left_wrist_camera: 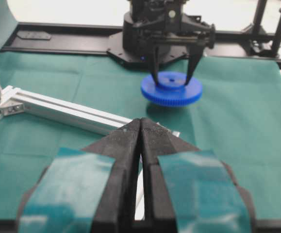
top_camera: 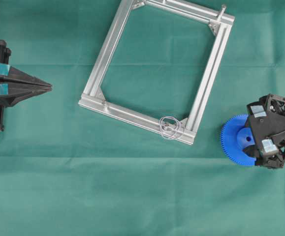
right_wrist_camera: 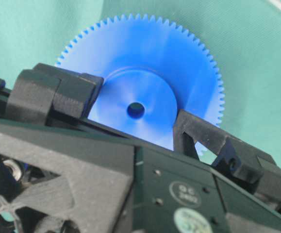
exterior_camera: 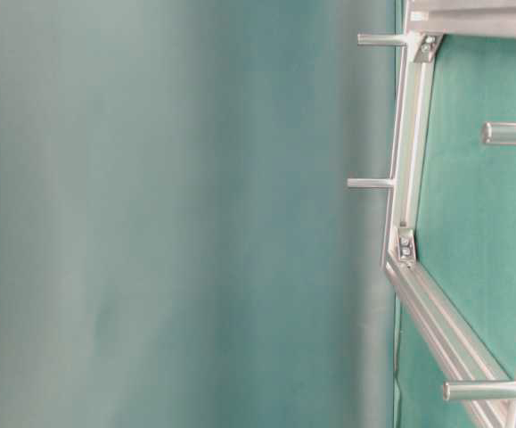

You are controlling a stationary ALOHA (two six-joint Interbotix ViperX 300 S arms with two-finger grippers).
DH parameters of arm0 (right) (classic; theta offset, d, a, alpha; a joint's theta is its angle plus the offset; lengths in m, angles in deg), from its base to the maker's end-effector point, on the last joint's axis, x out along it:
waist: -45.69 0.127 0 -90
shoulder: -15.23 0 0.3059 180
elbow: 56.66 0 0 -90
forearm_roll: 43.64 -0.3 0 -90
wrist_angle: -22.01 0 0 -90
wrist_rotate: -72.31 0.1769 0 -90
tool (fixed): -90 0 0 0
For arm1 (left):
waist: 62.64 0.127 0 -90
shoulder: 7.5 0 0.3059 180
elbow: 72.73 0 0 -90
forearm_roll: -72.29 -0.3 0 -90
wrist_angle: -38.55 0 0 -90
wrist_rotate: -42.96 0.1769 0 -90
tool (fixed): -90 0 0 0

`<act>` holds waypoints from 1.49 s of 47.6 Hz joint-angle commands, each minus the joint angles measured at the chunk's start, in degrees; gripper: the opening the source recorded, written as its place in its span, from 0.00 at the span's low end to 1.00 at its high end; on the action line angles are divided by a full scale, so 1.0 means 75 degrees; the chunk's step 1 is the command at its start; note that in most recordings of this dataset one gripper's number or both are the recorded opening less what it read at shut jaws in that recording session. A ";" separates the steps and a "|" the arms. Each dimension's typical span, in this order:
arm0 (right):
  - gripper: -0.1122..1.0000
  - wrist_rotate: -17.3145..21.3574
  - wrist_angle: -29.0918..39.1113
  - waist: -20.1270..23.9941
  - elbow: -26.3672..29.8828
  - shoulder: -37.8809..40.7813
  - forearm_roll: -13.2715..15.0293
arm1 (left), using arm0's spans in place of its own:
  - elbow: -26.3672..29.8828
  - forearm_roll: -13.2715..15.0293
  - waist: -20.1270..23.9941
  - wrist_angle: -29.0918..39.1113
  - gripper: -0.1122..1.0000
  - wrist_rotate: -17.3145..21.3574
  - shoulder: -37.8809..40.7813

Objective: Find the location of the shaft and insert the gear.
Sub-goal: 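Carry the blue gear left toward the frame's lower shaft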

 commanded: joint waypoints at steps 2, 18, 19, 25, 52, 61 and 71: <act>0.73 0.0000 0.0352 0.0023 0.0422 -0.0199 0.0070 | 0.0152 0.0012 0.0012 -0.0035 0.11 0.0000 0.0082; 0.72 0.0012 0.1301 0.0023 0.1031 -0.0328 0.0176 | 0.0141 0.0012 0.0012 -0.0012 0.11 0.0000 0.0070; 0.72 0.0012 0.1313 0.0012 0.1043 -0.0328 0.0188 | 0.0152 0.0012 0.0012 -0.0012 0.11 0.0000 0.0082; 0.73 0.0059 0.1359 0.0023 0.1137 -0.0328 0.0211 | 0.0152 0.0012 0.0012 0.0012 0.11 0.0000 0.0082; 0.73 0.0586 0.1336 0.0023 0.1793 -0.0141 0.0516 | 0.0164 0.0012 0.0012 0.0012 0.11 -0.0082 0.0082; 0.72 0.0598 0.1359 -0.0047 0.2297 0.0410 0.0773 | 0.0164 0.0012 0.0012 0.0012 0.11 -0.0082 0.0082; 0.73 0.0586 0.1371 -0.0270 0.2953 0.1148 0.0773 | 0.0211 0.0012 0.0012 0.0035 0.11 -0.0094 0.0082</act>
